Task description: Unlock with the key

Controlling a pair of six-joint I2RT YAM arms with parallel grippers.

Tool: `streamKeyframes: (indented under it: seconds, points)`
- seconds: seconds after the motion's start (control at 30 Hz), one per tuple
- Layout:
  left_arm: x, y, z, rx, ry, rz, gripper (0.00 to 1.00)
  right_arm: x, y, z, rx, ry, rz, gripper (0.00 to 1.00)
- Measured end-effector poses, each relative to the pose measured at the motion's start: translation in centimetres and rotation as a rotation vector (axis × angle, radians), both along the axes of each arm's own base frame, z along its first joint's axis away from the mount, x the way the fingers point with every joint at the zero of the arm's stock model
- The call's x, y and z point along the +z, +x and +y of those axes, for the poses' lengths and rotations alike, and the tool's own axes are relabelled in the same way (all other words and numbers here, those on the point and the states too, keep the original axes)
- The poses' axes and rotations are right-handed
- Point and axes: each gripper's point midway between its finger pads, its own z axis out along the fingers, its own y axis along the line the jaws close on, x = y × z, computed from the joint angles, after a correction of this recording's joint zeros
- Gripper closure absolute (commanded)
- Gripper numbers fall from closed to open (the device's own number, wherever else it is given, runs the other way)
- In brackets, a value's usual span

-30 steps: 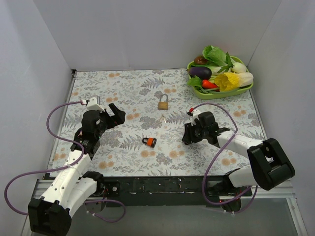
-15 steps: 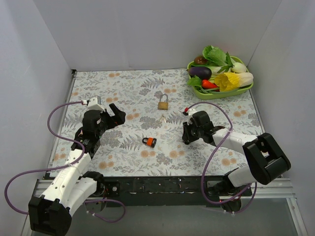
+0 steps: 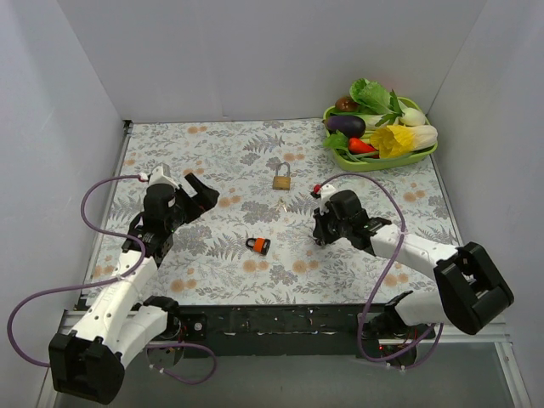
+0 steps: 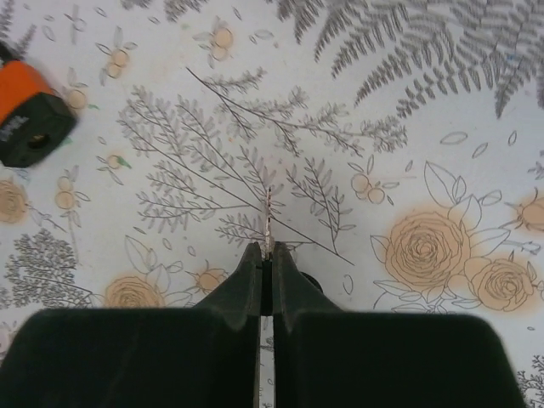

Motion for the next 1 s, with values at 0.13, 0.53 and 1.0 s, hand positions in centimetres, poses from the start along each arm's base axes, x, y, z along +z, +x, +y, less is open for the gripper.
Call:
streamKeyframes:
  seconds: [0.13, 0.53, 1.0]
  points:
    - [0.7, -0.2, -1.6, 0.020, -0.165, 0.085, 0.02, 3.4, 0.5, 2.0, 0.070, 0.010, -0.129, 0.99]
    - [2.2, 0.0, -5.9, 0.042, -0.580, 0.312, 0.02, 8.9, 0.6, 7.8, 0.242, -0.190, -0.505, 0.99]
    - [0.0, -1.7, -9.8, -0.033, -0.655, 0.505, 0.27, 14.1, -0.6, 15.9, 0.425, -0.361, -0.911, 0.99]
